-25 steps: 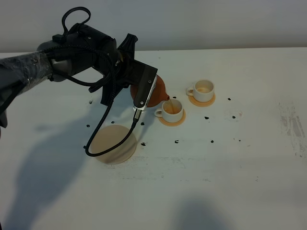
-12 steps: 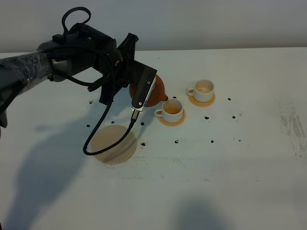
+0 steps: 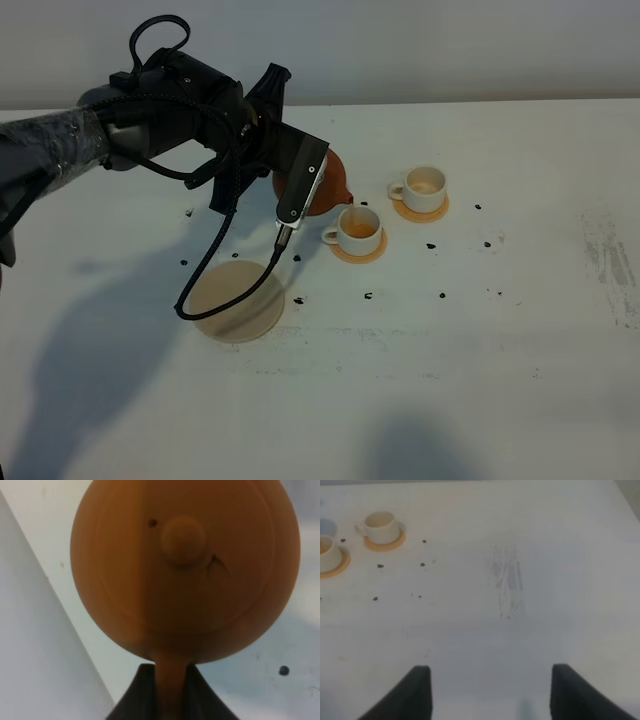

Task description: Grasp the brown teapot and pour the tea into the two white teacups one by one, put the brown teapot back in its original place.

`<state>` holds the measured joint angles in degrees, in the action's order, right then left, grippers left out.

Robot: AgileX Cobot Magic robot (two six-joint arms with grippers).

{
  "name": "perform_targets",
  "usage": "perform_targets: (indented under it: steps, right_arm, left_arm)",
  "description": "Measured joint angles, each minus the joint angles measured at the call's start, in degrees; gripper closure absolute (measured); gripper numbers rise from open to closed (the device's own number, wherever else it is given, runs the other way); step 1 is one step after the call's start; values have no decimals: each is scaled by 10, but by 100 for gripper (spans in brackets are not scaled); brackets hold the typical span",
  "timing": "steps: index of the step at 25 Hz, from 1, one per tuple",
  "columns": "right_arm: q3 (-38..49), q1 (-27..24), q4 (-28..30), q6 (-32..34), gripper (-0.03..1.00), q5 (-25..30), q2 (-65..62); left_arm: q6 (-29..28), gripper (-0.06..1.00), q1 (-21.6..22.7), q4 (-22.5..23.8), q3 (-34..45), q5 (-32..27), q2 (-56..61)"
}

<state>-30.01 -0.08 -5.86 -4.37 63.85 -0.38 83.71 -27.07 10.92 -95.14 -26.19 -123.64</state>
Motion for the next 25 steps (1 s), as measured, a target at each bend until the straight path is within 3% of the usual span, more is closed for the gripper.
perform_targets:
  steps: [25]
  right_arm:
    - [0, 0, 0, 0, 47, 0, 0]
  left_arm:
    - [29, 87, -1, 6, 0, 23, 0]
